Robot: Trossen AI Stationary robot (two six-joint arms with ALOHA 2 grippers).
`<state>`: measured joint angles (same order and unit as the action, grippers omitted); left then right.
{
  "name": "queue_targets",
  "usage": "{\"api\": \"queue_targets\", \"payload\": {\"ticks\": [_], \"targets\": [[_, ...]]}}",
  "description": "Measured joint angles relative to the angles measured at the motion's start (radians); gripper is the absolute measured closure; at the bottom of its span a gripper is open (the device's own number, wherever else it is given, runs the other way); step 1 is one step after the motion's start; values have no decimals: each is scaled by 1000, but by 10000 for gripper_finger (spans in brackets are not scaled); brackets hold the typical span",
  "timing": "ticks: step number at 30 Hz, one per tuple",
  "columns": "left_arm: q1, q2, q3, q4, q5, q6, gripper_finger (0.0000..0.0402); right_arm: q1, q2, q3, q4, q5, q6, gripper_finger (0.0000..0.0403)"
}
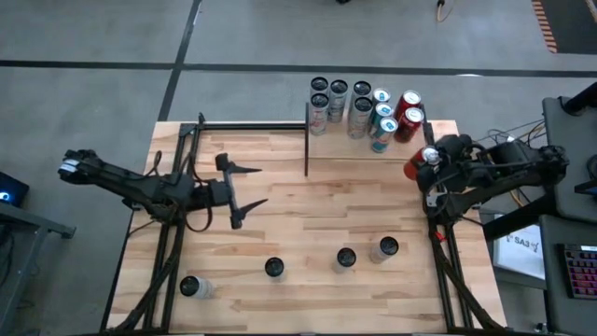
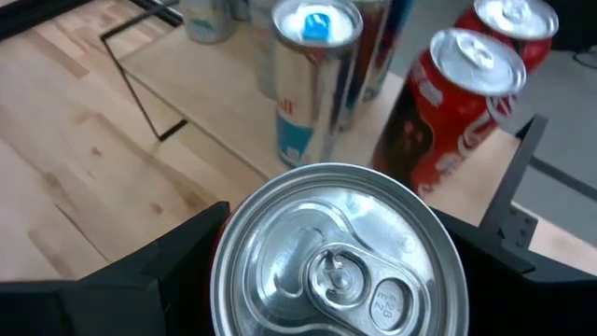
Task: Place canned beverage on shelf
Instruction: Put the red black soda can on the shelf aligned with the red white soda cans
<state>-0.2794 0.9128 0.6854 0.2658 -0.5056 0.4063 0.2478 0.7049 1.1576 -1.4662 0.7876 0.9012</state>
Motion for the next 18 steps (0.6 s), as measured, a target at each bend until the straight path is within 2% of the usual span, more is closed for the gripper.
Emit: {"api": "queue_targets", "payload": {"ticks": [9, 18], "targets": [[0, -12, -55, 58, 0, 4, 57, 0, -62, -100, 0, 2, 73, 114], [0, -12, -64, 76, -4, 8, 57, 0, -71, -125, -22, 27, 108, 114]]}}
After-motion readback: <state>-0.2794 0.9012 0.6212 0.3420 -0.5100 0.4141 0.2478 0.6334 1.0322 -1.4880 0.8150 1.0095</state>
